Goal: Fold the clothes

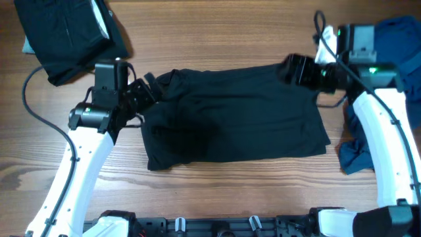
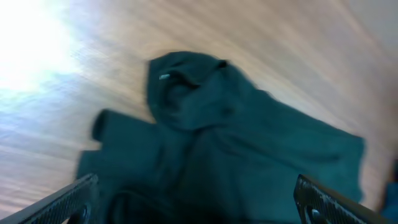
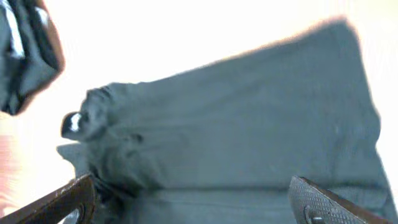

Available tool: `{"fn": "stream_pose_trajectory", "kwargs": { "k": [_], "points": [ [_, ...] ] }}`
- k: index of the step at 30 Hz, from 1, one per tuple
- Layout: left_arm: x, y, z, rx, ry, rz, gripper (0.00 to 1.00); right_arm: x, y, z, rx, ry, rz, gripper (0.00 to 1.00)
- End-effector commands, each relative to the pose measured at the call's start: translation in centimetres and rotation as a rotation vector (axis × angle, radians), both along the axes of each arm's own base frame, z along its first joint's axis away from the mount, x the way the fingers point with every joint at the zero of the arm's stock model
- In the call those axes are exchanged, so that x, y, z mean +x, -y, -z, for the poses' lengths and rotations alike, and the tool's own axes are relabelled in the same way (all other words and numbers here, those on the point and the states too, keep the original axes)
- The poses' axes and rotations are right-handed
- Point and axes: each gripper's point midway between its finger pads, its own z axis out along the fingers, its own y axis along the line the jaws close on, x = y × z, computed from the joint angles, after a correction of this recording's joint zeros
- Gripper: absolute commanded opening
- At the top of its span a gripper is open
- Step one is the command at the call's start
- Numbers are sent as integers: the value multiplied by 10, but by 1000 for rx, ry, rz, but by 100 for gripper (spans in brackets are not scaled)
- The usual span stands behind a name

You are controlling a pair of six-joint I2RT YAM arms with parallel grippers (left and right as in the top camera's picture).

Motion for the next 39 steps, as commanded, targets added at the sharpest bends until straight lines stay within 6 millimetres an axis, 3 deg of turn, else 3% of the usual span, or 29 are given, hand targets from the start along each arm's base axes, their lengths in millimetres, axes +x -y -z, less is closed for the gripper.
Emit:
{"fn": "stream_pose_trajectory", "kwargs": {
  "k": [1, 7, 9, 13, 17, 19, 22, 29, 35, 39],
  "points": [
    [16, 34, -26, -96, 34, 81, 98, 29, 16, -12, -105, 12, 24, 100],
    [41, 56, -30, -118, 33, 125, 98, 72, 26, 6, -166, -59, -15, 100],
    [54, 59, -19, -127, 23, 111, 99, 92, 28, 18, -186, -60, -22, 100],
    [78, 66, 7, -138, 19, 115, 99, 114, 37, 40, -218, -69, -1, 100],
    [92, 68, 37, -128, -10, 110, 99, 121, 48, 57, -219, -96, 37, 100],
    [103, 59, 56, -51, -6, 95, 98, 123, 61, 64, -225, -110, 59, 100],
    [115, 58, 62, 17, 50, 162, 96, 126, 70, 71, -222, -120, 77, 100],
    [111, 58, 88, 25, -23, 158, 92, 128, 72, 83, -216, -139, 76, 100],
    [94, 54, 117, 45, -134, 169, 92, 128, 71, 101, -215, -179, 71, 100],
    [87, 53, 121, 64, -161, 192, 92, 127, 71, 111, -215, -202, 69, 100]
  ]
}}
